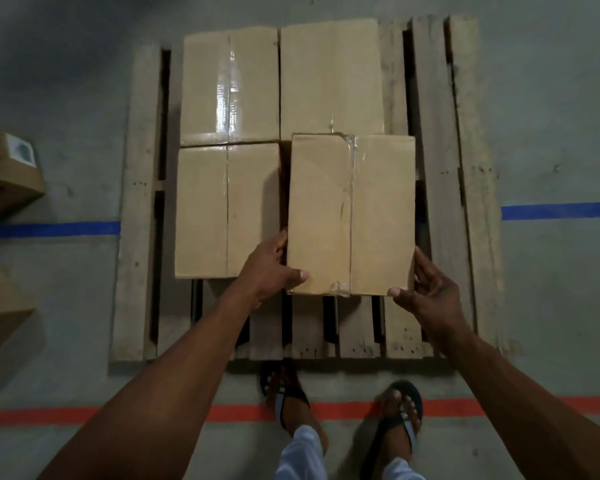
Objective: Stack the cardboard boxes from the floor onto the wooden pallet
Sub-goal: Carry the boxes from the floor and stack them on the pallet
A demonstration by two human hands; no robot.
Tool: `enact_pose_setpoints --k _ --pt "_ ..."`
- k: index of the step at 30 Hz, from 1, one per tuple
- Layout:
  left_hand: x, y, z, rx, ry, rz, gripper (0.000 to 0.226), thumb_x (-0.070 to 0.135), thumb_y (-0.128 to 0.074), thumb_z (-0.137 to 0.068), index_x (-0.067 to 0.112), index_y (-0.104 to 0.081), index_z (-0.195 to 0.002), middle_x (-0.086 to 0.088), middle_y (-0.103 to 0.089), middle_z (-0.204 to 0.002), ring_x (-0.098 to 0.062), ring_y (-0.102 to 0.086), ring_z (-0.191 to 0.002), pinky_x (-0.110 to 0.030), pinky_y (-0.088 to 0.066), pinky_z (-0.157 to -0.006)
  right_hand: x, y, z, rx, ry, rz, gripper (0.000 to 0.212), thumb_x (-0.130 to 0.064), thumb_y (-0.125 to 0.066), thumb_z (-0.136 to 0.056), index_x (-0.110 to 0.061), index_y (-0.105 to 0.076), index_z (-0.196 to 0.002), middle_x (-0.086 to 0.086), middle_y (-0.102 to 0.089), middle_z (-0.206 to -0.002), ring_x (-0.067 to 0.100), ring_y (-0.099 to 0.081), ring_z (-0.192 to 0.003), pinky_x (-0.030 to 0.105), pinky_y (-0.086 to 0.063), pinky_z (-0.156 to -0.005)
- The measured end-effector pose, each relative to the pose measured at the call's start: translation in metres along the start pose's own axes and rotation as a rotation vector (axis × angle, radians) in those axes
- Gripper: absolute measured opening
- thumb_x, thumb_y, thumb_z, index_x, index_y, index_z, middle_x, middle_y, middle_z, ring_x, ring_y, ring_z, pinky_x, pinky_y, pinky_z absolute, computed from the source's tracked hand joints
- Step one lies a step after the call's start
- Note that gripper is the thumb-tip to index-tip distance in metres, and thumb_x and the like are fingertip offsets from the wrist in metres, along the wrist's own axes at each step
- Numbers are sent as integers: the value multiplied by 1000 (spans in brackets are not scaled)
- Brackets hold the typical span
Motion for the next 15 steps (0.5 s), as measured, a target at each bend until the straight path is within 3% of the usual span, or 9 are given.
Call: enact_pose_setpoints --k 2,6,9,13,15 --pt "-15 2 -14 -1 -4 -1 114 23 -96 -60 31 -42 -160 6 -55 -156 -14 -51 -144 -47 -43 -121 12 -7 -15 -7 11 15 88 -2 -81 -82 -36 -44 -153 -18 -57 -148 12 -51 -142 53 -50 -110" --pt "-20 5 -27 62 -29 -1 110 14 -96 -72 19 -34 -164 3 -48 -159 -12 -51 -142 -41 -42 -121 34 -12 -49 -12 -11 -45 88 3 -79 -82 -30 -44 -156 -13 -57 -150 12 -53 -140 57 -52 -107" --pt "-12 2 -36 98 -29 -65 117 28 -99 -69 19 -32 -165 -2 -47 -162 -16 -52 -144 -44 -44 -120 35 -13 -69 -32 6 -28 86 -1 -83 -79 -30 -49 -152 -13 -58 -148 13 -53 -140 58 -52 -106" --pt "-3 3 -32 253 -122 -307 106 40 -94 -76 30 -35 -164 -3 -51 -160 -19 -51 -145 -39 -43 -119 32 -11 -80 -61 1 133 91 -15 -90 -75 -35 -47 -153 -9 -53 -154 17 -48 -144 58 -48 -111" --pt "-8 8 -30 375 -157 -474 106 51 -89 -78 30 -31 -165 -1 -35 -170 -21 -35 -156 -39 -34 -124 24 -9 -83 -76 8 291 96 -31 -90 -77 -38 -38 -157 -4 -48 -158 23 -48 -144 55 -47 -112"
Point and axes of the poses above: each hand's wrist, its own z-axis away from the middle knuckle, its own y-axis out of the back of the hand, x = y × z, the point moved 2 cm from there along -z, towards the middle knuckle
